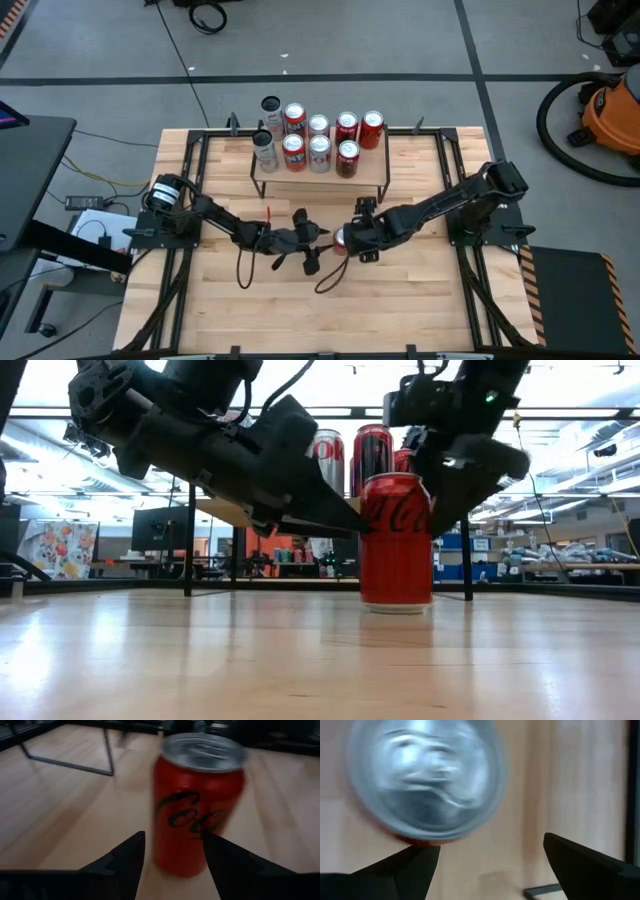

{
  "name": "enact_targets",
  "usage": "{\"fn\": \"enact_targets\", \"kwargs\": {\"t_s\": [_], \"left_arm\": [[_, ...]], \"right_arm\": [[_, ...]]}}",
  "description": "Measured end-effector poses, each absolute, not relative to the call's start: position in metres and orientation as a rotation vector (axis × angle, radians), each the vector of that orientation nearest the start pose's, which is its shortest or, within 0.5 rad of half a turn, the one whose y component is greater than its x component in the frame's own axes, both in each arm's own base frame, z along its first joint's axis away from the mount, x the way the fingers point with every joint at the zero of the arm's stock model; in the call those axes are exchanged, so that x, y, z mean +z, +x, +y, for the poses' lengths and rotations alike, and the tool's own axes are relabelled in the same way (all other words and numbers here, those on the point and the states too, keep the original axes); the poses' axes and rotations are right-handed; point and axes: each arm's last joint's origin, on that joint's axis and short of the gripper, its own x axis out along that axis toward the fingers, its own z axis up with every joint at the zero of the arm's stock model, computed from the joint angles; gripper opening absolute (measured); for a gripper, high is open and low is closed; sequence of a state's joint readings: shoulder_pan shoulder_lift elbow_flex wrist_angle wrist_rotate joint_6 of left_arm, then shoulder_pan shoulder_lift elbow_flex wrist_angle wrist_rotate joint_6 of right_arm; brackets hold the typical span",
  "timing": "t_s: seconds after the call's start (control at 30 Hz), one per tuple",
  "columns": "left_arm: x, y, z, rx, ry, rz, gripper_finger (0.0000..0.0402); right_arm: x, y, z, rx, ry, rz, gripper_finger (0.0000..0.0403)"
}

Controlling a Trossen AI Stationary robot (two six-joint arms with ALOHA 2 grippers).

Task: Place canned beverage on shelf
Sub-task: Put the red and black soda can on the shelf aligned with the other red and black soda can

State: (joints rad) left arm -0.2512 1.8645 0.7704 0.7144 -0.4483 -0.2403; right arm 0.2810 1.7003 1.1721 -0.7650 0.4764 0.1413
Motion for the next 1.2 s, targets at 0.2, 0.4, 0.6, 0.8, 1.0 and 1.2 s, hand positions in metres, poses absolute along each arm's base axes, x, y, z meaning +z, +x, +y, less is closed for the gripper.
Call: {"fn": "enact_targets", "kwargs": {"t_s": [0.2,0.4,0.6,0.8,1.0,1.2], "left_arm": [[0.132,0.342,-0.077,0.165,-0.078,0.338,0.0213],[0.126,0.34,-0.075,0.182,-0.045,0.402,0.0213],[0.125,0.34,-0.065,0.358,-0.061,0.382,0.0213],[0.126,0.341,-0.055,0.449,-0.095,0.36,0.0213],[0.127,0.342,-0.055,0.428,-0.117,0.346,0.0213],[0.129,0.344,-0.058,0.332,-0.127,0.34,0.0213]], "right_arm": [[0.204,0.315,0.062,-0.308,-0.397,1.194,0.0365],[0.213,0.303,0.069,-0.296,-0.356,1.217,0.0365],[0.222,0.299,0.089,-0.213,-0.245,1.147,0.0365],[0.213,0.301,0.097,-0.141,-0.176,1.097,0.0365],[0.207,0.302,0.093,-0.183,-0.196,1.058,0.0365],[0.207,0.305,0.081,-0.191,-0.235,1.073,0.0365]]}}
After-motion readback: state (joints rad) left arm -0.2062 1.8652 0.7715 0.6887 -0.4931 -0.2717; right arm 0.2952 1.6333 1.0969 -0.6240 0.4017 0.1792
